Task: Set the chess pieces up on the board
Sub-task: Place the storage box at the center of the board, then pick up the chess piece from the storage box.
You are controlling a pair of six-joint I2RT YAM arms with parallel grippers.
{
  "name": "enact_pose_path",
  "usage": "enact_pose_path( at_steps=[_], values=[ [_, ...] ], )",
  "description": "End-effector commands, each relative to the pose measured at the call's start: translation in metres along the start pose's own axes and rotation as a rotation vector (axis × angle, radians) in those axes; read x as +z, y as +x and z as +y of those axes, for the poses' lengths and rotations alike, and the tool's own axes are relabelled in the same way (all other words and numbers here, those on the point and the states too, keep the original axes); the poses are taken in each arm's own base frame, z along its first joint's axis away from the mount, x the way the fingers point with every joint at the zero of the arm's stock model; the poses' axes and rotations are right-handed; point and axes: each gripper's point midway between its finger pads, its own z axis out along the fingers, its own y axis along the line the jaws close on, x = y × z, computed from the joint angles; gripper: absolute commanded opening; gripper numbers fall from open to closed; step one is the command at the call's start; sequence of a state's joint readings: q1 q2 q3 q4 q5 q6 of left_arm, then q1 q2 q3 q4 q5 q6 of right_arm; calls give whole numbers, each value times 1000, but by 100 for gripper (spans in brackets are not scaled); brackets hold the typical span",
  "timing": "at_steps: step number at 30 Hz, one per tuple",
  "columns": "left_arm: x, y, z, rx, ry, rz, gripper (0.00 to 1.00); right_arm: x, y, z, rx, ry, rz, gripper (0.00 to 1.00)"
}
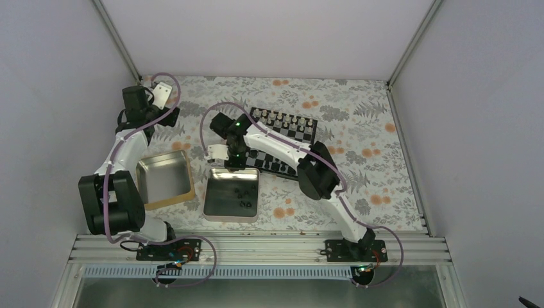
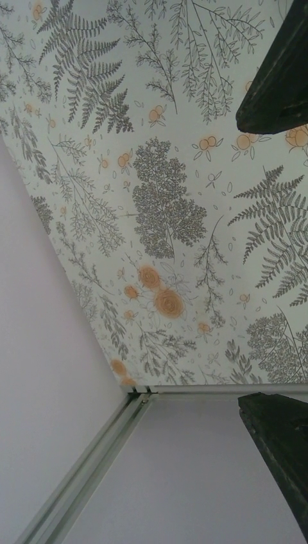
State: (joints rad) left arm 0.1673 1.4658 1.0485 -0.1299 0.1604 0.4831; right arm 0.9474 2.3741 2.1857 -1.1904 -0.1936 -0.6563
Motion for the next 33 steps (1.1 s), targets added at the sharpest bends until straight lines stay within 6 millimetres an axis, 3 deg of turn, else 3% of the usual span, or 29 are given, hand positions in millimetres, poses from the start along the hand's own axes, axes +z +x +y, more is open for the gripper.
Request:
enact_pose_path(
  at_steps=[1, 7, 11, 16, 20, 26, 33],
  values=[
    [2, -17, 7, -26, -1, -41, 100, -33, -1, -14, 10, 93, -55, 24],
    [3, -20, 13, -35, -19, -39, 100, -58, 1, -16, -15, 130, -97, 34],
    [6, -17, 15, -44, -33, -30, 100, -71, 10, 3, -80, 118, -87, 32],
    [13, -12, 16, -69, -42, -20, 100, -59, 31, 34, -139, 106, -9, 30],
    [16, -12, 18, -82, -49, -20, 100, -33, 46, 51, -172, 89, 85, 26],
    [13, -11, 20, -77, -71, -23, 100, -12, 70, 42, -181, 153, 200, 25],
    [11, -11, 19, -79, -69, -29, 100, -4, 75, 42, -173, 131, 238, 24]
  ],
)
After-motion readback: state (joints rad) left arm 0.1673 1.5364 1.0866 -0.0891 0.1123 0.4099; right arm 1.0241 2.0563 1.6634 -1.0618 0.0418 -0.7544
